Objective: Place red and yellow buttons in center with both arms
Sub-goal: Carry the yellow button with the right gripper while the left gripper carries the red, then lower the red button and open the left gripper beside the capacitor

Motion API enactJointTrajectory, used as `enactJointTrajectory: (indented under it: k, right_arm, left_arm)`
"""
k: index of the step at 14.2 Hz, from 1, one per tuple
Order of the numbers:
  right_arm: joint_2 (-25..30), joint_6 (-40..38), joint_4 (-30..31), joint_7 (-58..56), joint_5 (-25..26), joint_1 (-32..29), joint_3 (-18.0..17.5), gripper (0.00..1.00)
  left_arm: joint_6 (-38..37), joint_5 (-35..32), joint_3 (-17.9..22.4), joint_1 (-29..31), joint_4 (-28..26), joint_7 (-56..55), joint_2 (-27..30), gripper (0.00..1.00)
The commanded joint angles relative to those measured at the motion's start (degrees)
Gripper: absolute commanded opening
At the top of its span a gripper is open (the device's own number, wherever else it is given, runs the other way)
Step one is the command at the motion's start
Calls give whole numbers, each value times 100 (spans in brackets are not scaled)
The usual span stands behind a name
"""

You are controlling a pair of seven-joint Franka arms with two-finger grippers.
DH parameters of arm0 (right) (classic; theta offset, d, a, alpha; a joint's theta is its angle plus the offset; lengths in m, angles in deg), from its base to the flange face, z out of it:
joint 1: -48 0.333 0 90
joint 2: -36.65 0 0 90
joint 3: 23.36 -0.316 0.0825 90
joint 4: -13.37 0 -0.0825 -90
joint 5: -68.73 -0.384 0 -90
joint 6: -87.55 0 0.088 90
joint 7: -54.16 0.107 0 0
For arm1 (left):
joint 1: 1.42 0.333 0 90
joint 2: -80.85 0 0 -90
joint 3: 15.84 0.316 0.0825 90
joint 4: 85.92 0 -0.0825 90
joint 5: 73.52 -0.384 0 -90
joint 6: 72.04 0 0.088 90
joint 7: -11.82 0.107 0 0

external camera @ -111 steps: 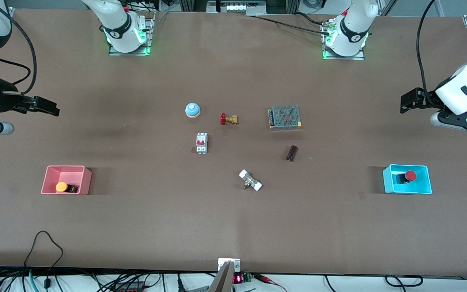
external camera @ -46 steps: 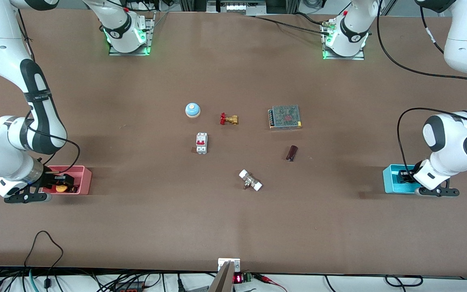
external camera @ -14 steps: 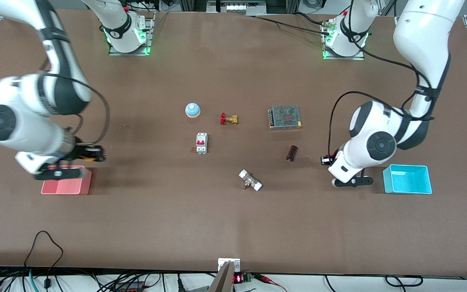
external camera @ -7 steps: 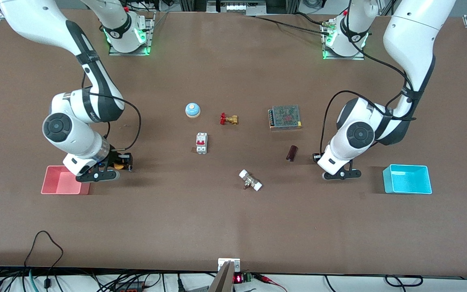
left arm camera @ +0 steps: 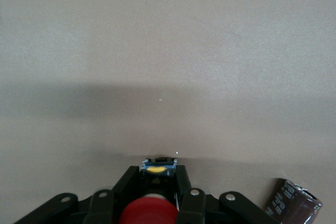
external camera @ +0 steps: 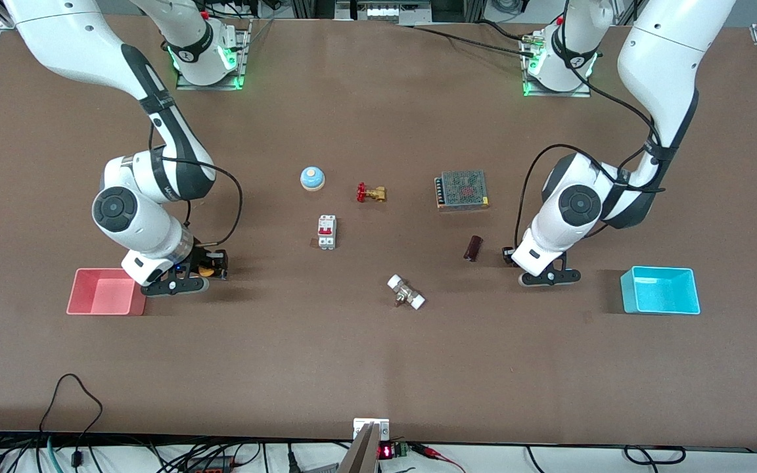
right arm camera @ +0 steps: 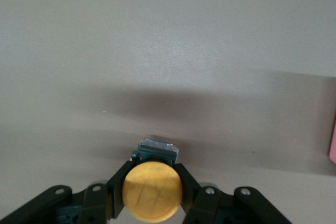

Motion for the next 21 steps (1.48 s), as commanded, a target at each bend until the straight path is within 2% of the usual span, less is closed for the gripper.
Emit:
enactJointTrajectory:
  k: [1, 7, 10, 15, 16, 17, 19, 20, 21]
  right_arm:
    - [-48, 168, 70, 99, -87, 68, -7, 29]
    - [-153, 300, 61, 99, -87, 77, -7, 31]
    - [-171, 300, 70, 99, -87, 77, -7, 32]
    - [-215, 344, 70, 108, -87, 68, -7, 35]
    - [-224, 344, 61, 108, -87, 68, -7, 40]
    - [-232, 353, 61, 108, -87, 68, -7, 41]
    - [-241, 353, 61, 108, -87, 77, -7, 56]
    - [-250, 353, 61, 108, -87, 68, -7, 60]
    - [-250, 353, 61, 108, -87, 68, -7, 69]
  left_arm:
    - [90, -120, 6, 22, -183, -133, 175, 100]
    - [-59, -120, -3, 84, -130, -89, 517, 100]
    - [-900, -120, -47, 66, 211, -46, 816, 100]
    - [-2772, -32, -135, 84, 1546, 683, 852, 100]
    - [-3054, -23, -135, 75, 1783, 815, 843, 100]
    - [-3343, 55, -135, 66, 2029, 955, 843, 100]
    - [-4020, 555, -117, 75, 2601, 1271, 808, 100]
    - [-4241, 600, -108, 101, 2734, 1499, 808, 100]
    - [-4356, 601, -100, 145, 2857, 1702, 808, 100]
